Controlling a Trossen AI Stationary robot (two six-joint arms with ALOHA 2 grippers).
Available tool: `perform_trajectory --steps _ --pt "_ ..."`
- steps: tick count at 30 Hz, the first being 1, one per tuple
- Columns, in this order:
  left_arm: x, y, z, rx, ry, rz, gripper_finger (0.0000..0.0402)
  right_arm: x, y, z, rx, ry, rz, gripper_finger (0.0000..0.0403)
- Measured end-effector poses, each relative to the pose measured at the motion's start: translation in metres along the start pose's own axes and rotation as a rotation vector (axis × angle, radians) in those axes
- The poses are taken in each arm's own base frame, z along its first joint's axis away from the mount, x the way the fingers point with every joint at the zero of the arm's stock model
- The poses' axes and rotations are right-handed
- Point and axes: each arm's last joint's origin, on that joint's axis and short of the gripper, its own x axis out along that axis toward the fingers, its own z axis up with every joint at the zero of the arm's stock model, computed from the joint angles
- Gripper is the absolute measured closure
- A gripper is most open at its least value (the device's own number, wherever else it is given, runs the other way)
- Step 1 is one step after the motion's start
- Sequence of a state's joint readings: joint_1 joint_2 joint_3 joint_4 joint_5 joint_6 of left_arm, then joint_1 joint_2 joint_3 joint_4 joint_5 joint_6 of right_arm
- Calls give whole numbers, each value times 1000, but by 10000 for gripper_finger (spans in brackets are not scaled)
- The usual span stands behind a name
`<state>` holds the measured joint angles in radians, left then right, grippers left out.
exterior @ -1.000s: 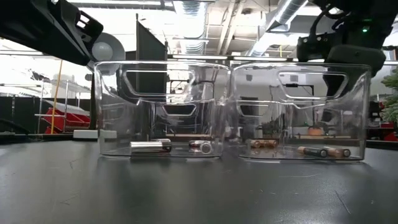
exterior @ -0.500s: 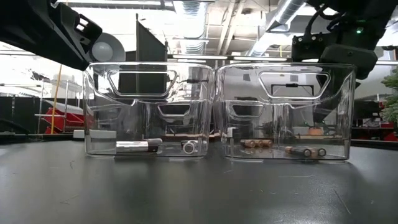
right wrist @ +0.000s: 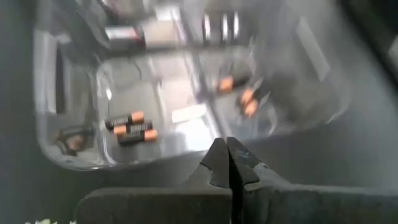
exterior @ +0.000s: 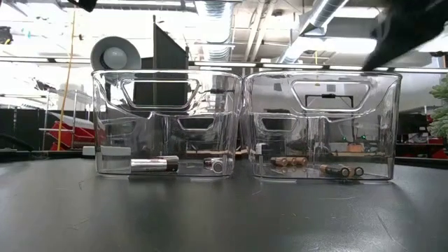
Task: Sort batteries
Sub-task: Return to Home Position
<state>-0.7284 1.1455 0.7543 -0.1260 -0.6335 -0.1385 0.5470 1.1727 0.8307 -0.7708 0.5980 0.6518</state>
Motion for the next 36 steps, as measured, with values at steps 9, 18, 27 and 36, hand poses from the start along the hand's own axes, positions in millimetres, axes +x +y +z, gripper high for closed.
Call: perform_trajectory --steps 9,18,27,36 --pt "-31 48 -31 -21 -201 38 381 -39 -25 -18 -157 -490 176 403" --pt "-37 94 -84 -115 -392 35 386 -34 -81 -65 -107 -767 307 403" --pt "-36 113 -110 -158 -369 138 399 -32 -102 -84 -110 -930 303 403" --pt "-34 113 -134 -200 -387 150 400 0 -92 -95 -79 -887 310 403"
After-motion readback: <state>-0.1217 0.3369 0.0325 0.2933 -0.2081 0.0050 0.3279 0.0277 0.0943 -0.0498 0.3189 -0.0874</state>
